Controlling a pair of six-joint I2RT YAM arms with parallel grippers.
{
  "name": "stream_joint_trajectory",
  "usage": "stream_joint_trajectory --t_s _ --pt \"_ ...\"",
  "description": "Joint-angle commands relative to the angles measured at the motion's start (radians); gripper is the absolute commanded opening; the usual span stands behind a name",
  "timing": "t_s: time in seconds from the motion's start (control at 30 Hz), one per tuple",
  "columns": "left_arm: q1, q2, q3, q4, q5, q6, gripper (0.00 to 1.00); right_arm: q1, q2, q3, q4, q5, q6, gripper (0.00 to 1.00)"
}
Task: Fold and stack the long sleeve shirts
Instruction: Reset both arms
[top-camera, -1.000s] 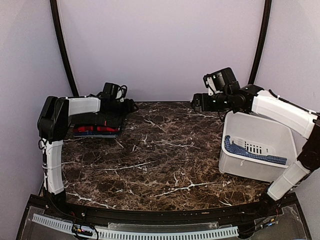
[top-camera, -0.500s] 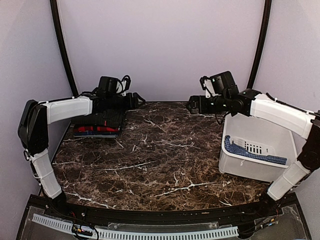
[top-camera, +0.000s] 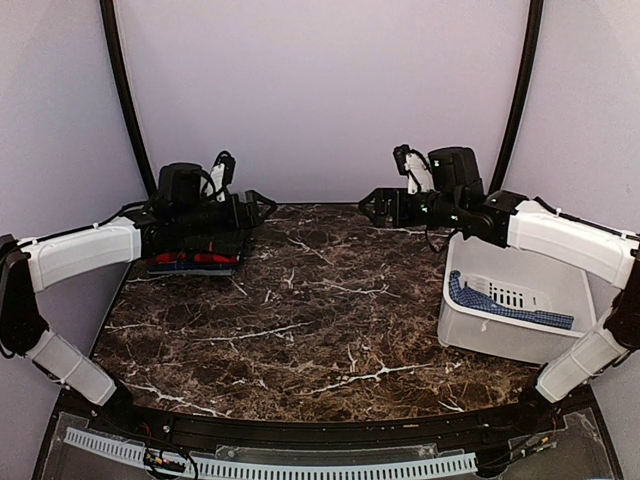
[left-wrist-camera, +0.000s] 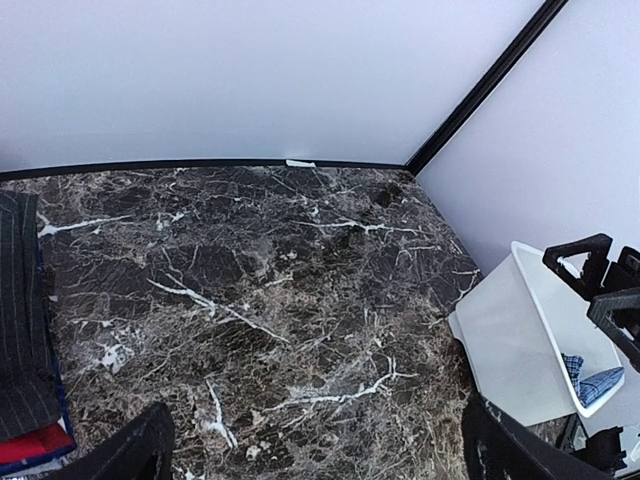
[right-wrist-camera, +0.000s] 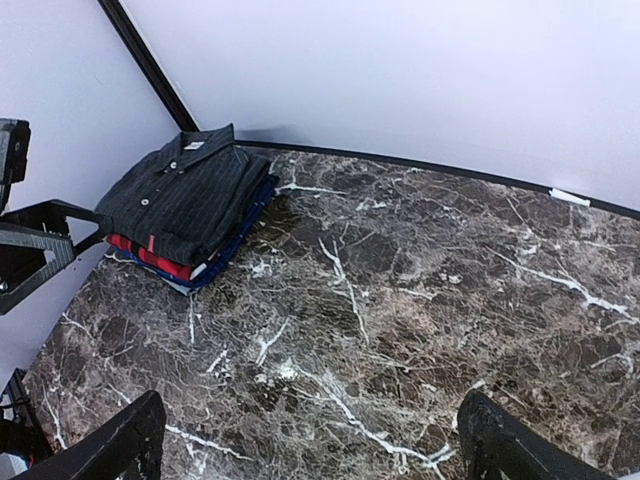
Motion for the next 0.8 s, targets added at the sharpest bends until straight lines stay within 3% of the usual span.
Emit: stream_joint_trajectory --t_s 0.0,0.3,0.77 --pt "-0.008 -0.133 -0.106 0.064 -0.048 0.012 0.99 0.006 -0.035 -0.025 0.138 -0.050 -0.013 0.99" --pt "-0.008 -0.292 -0.220 0.064 -0.099 0.061 0.99 0.006 -0.031 -0.049 0.217 -0.016 0.013 0.99" --pt "-0.008 -0.292 -0.212 0.089 -0.094 0.069 0.99 0.005 -0.039 -0.055 0.187 0.050 0.027 0.99"
